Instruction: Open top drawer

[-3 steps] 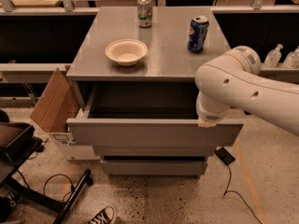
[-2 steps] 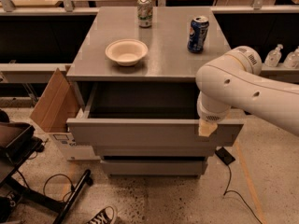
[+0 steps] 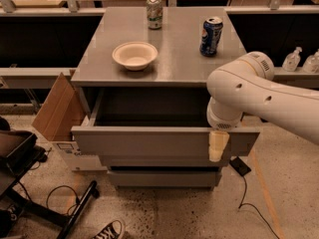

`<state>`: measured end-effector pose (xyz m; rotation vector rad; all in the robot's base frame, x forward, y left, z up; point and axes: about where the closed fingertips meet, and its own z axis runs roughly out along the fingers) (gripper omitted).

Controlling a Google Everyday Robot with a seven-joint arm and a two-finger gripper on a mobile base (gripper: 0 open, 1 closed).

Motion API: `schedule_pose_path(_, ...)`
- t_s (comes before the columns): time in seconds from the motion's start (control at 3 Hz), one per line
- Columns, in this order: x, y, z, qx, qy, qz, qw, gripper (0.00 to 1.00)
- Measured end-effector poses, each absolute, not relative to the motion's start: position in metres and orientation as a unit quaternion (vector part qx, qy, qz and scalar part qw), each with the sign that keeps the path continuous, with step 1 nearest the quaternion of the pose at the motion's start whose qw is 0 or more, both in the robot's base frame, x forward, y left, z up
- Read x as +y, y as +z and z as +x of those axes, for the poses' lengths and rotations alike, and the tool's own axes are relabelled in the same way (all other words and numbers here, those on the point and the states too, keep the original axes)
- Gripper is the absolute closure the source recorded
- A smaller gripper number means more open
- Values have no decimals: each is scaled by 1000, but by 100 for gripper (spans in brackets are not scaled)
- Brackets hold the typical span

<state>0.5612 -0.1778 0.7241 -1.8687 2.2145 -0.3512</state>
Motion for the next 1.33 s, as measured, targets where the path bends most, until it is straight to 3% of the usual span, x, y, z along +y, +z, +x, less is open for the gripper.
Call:
schedule_pose_path(0.33, -174, 709, 565, 755, -105, -638, 107, 0)
schedule_pose_path(0.67, -171, 682, 556, 758, -76, -642, 85, 15)
schedule_pose_path(1.0, -162, 647, 520, 761, -14, -648, 37, 46)
schedule_pose_path(1.33, -162, 652, 520, 761, -14, -648, 37, 69)
